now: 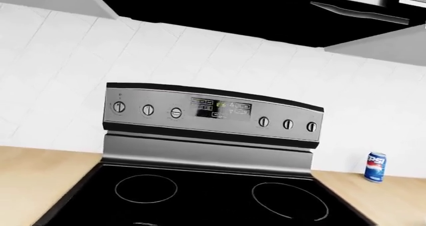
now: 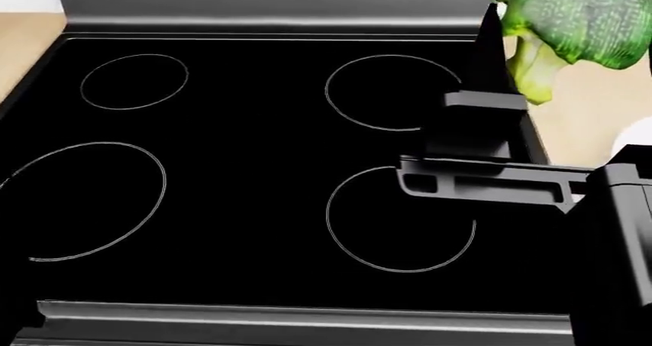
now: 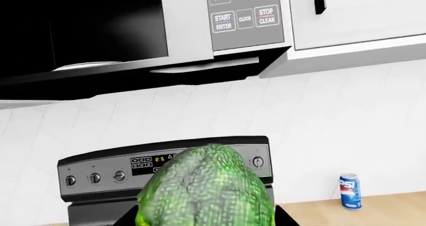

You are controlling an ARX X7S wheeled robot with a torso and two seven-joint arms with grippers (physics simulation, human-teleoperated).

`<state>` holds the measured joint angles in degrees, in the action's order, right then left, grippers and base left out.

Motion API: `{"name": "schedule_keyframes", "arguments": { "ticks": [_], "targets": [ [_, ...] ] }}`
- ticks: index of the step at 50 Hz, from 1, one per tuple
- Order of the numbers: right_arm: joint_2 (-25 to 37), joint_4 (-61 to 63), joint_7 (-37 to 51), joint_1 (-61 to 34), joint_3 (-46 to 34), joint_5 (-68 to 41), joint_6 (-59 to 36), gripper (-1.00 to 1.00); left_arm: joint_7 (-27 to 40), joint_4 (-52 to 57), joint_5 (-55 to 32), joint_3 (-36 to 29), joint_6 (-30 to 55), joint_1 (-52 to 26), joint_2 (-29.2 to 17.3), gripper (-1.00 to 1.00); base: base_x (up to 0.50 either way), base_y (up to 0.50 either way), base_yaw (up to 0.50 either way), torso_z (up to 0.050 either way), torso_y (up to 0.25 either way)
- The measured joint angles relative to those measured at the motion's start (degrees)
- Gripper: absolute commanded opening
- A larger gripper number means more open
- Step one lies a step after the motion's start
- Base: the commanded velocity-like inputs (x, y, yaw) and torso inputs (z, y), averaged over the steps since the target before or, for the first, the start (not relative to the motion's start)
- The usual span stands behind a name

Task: Pick the broccoli from the counter and place it in the microwave.

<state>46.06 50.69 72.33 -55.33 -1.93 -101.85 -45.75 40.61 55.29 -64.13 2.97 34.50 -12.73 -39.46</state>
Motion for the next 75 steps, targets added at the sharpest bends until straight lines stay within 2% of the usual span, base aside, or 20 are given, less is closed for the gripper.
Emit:
{"name": "schedule_keyframes", "arguments": {
  "ticks": [29, 35, 40, 55, 64, 75],
  "targets": [
    [0.16, -0.68, -0.71, -1.99, -1.21, -0.16, -0.40, -1.00, 0.18, -0.27, 0.80, -0.77, -0.99, -0.04, 0.17, 1.00, 0.00, 0.50, 0.00, 0.000, 0.000],
    [0.19, -0.99, -0.37, -3.90, -1.94, -1.19, -0.47, -1.00, 0.09, -0.39, 1.31, -0.72, -1.38, 0.28, 0.23, 1.00, 0.00, 0.00, 0.00, 0.000, 0.000],
    [0.34, -1.99, 1.28, -10.00, -4.08, -4.62, -0.99, -1.00, 0.05, -0.46, 1.50, -0.84, -1.64, 0.26, 0.31, 1.00, 0.00, 0.00, 0.00, 0.000, 0.000],
    [-3.18, -14.81, 1.44, -39.90, -13.22, -11.36, -6.92, -1.00, -1.54, -2.36, 3.64, -2.09, -2.85, -1.10, 1.57, 1.00, 0.00, 0.00, 0.00, 0.000, 0.000],
    [-7.00, -25.24, -4.96, -54.56, -16.93, -6.76, -11.37, -1.00, -3.01, -4.12, 5.78, -3.47, -3.71, -2.57, 2.88, 1.00, 0.00, 0.00, 0.00, 0.000, 0.001],
    [-11.57, -38.14, -16.74, -65.84, -21.63, 5.49, -13.65, -1.00, -4.01, -5.44, 6.69, -4.16, -4.24, -4.23, 3.39, 1.00, 0.00, 0.00, 0.00, 0.000, 0.000]
  ]
}}
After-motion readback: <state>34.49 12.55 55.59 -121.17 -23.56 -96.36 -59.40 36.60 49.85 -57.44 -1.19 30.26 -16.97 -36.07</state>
